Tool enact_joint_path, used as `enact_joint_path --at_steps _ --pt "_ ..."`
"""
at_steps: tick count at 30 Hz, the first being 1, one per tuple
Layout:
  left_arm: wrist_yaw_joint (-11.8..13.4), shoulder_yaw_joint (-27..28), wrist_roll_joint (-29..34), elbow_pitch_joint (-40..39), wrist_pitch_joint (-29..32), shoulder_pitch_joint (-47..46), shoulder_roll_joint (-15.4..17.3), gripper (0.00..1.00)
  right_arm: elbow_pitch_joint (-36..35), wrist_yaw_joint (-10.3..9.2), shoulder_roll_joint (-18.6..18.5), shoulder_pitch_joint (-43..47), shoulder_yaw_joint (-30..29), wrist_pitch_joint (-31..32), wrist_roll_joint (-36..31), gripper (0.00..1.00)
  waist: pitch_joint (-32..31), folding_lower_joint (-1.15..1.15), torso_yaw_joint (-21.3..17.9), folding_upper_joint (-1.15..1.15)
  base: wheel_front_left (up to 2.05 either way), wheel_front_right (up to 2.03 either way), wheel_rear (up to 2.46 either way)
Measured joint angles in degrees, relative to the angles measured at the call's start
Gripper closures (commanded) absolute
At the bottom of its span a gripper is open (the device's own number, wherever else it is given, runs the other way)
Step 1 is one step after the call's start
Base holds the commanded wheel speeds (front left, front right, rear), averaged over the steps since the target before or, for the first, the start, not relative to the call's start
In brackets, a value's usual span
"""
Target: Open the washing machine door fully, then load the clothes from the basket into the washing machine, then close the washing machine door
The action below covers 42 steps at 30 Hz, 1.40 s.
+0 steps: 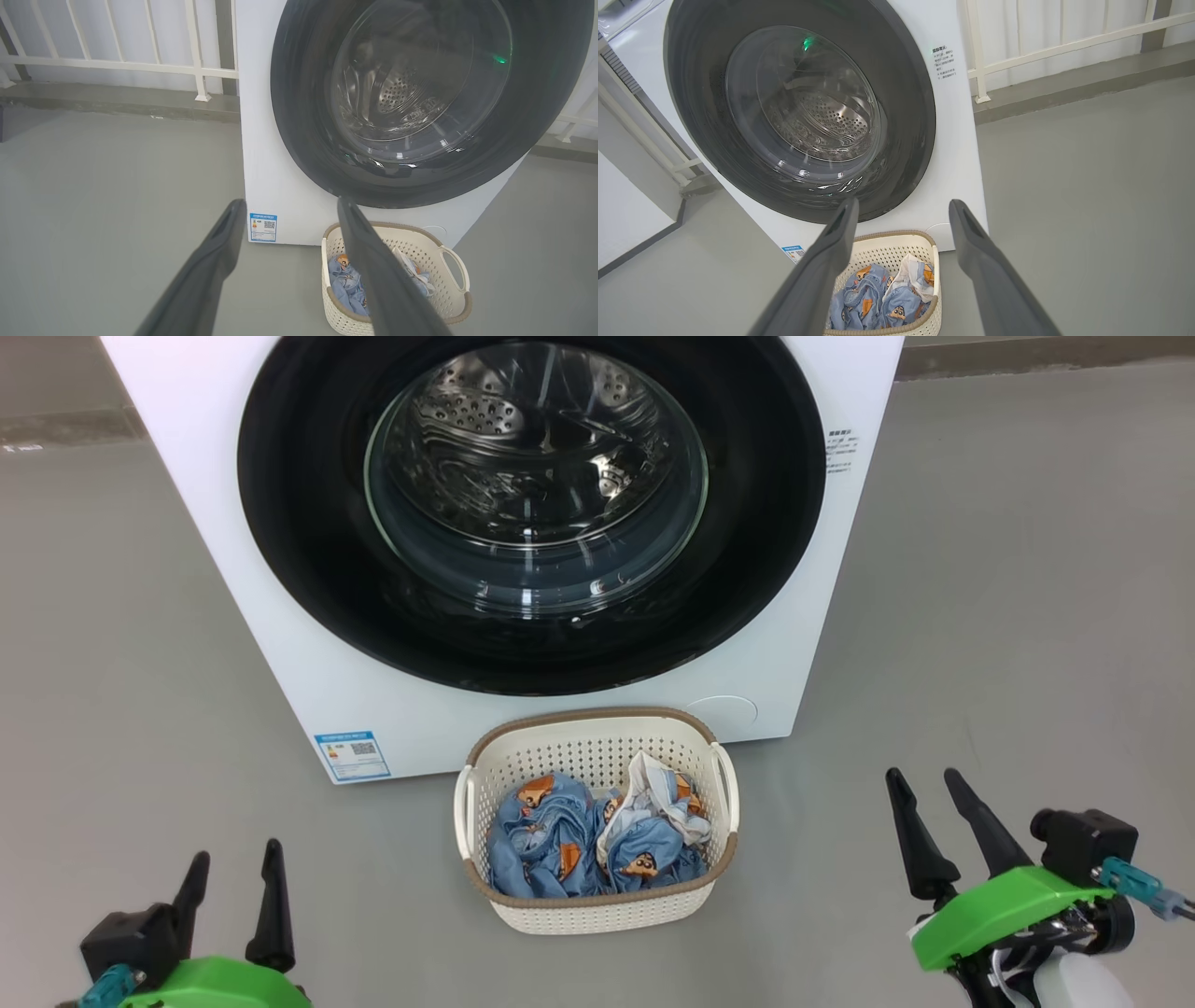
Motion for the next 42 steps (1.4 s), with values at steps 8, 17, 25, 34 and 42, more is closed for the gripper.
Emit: enact_joint_path --at_steps 8,17,25,34,42 --pt "1.0 -0.2 5.7 0.1 -1.3 -0.8 0.4 0.00 0.2 0.00 -0.2 -0.9 0.3 -0.8 -5.9 0.00 0.1 0.00 -0.1 0.00 0.00 0.00 0.00" --pt "2.0 -0.2 11.9 0.3 -2.6 -1.0 0.8 0.00 0.9 0.00 -0.4 -1.9 0.3 -1.9 -12.9 0.00 0.3 0.00 -0.1 0.00 0.00 0.00 0.00" --pt "2.6 0.5 12.2 0.2 -2.6 -1.0 0.7 0.00 1.0 0.00 -0.1 -2.1 -0.9 -2.0 -14.0 0.00 0.0 0.00 -0.2 0.00 0.00 0.00 0.00" --pt "2.6 0.7 12.1 0.2 -2.6 -1.0 0.6 0.00 1.1 0.00 0.4 -2.1 -2.0 -2.1 -15.5 0.00 -0.3 0.00 -0.3 0.00 0.00 0.00 0.00" --pt "2.6 0.7 12.2 0.3 -2.6 -1.0 0.7 0.00 0.8 0.00 0.8 -2.0 -2.2 -2.1 -15.9 0.00 -0.6 0.00 -0.3 0.00 0.00 0.00 0.00"
